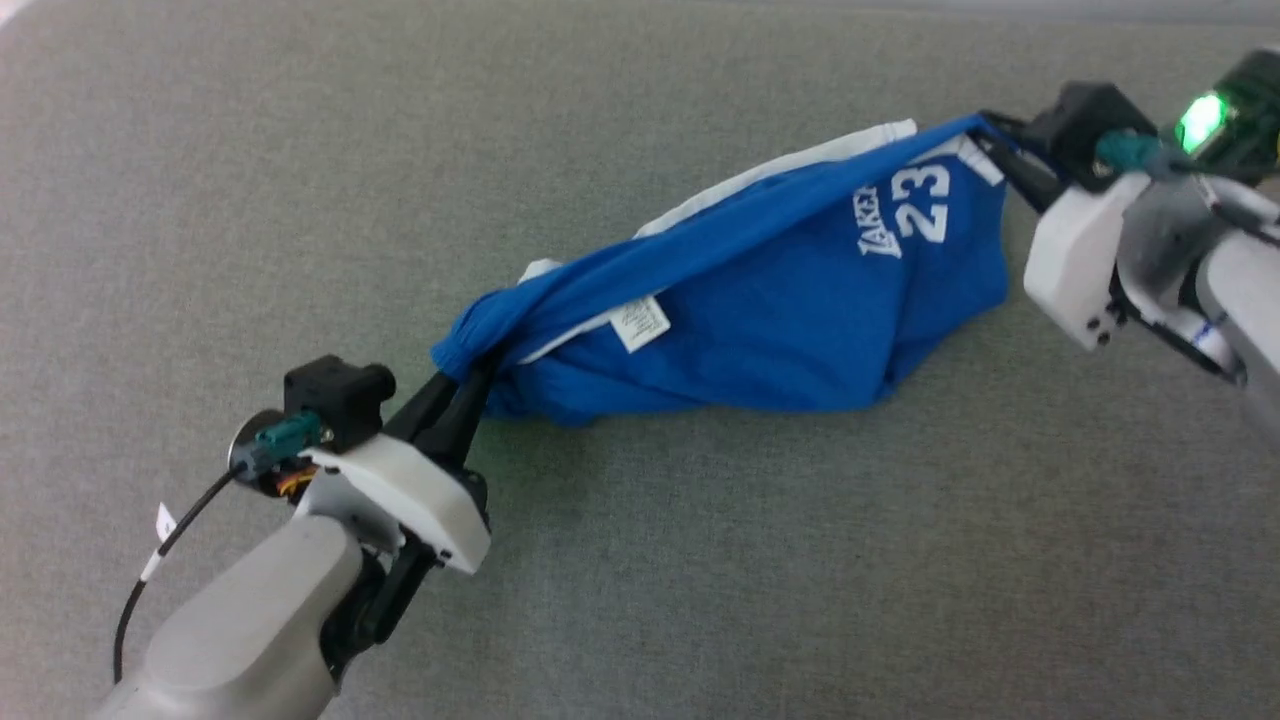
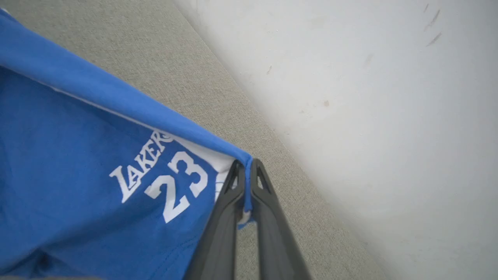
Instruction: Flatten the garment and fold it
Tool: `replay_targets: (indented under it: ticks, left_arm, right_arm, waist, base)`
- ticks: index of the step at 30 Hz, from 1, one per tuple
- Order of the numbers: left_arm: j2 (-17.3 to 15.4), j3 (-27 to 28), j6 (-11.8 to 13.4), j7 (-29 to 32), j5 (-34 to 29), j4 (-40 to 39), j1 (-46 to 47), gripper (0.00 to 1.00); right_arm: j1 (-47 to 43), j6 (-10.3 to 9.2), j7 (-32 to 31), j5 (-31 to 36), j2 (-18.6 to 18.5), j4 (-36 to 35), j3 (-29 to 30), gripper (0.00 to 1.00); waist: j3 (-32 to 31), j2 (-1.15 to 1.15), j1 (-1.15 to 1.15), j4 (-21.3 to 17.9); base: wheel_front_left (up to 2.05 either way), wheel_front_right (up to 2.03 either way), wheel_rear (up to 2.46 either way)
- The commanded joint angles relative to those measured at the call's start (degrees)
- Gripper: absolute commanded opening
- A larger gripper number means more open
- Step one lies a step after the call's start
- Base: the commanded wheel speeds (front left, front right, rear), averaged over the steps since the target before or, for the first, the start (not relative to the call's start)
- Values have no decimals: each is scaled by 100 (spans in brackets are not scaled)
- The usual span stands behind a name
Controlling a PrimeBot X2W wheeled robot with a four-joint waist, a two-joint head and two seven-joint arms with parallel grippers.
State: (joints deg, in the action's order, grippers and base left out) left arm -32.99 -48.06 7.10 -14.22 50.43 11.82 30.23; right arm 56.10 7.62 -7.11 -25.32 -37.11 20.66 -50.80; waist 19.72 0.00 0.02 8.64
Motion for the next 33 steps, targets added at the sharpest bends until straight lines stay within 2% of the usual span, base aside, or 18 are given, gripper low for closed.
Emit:
replay_targets:
  ticks: [1, 9, 15, 16, 17, 18, 19, 23, 26, 30, 33]
  left_arm:
    - [74, 37, -39, -39, -56, 51, 147, 0]
    - [378, -2, -178, -56, -209, 332, 429, 0]
    - [488, 41, -219, -69, -324, 494, 420, 0]
    - [489, 64, -198, -71, -373, 492, 407, 38]
    - [489, 64, -198, -71, -373, 492, 407, 38]
    - [483, 125, -136, -73, -475, 450, 406, 100]
    - [489, 231, -65, -74, -563, 375, 376, 100]
    - [491, 735, 281, -76, -1079, -151, 99, 100]
    - [476, 1059, 509, -76, -1501, -584, -205, 100]
    - [483, 1346, 797, -77, -2052, -1025, -549, 100]
    - [592, 1618, 1065, -77, -2492, -1233, -723, 100]
  right_arm:
    - [277, -13, -27, -80, 92, 282, -179, 0]
    - [1061, -13, -158, -598, 450, 1655, -1361, 0]
    - [1243, -13, 361, -989, 534, 2080, -1833, 0]
    - [1273, -13, 495, -1050, 545, 2118, -1847, 8]
    - [1273, -13, 495, -1050, 545, 2118, -1847, 8]
    - [1297, -13, 613, -1112, 553, 2135, -1862, 46]
    - [1323, -13, 706, -1163, 548, 2132, -1888, 100]
    - [1465, -13, 936, -1348, 403, 1981, -1984, 100]
    - [1555, -13, 790, -1541, 191, 1712, -2083, 100]
    - [1679, -13, 69, -1888, -191, 1129, -2197, 100]
    - [1704, -13, -943, -2334, -491, 767, -2233, 100]
  waist:
    - [489, 0, -2, 266]
    - [862, 0, -2, 447]
    - [711, 0, -2, 432]
    - [647, 0, -2, 418]
    - [647, 0, -2, 418]
    - [577, 0, -2, 401]
    - [504, 0, -2, 382]
    - [185, 0, -2, 314]
    - [-32, 0, -2, 288]
    - [-182, 0, -2, 297]
    - [-214, 0, -2, 348]
  base:
    - [0, 0, 0]
    - [0, 0, 0]
    - [0, 0, 0]
    - [0, 0, 0]
    - [0, 0, 0]
    - [0, 0, 0]
    - [0, 0, 0]
    - [0, 0, 0]
    - [0, 0, 0]
    - [0, 0, 0]
    - [0, 0, 0]
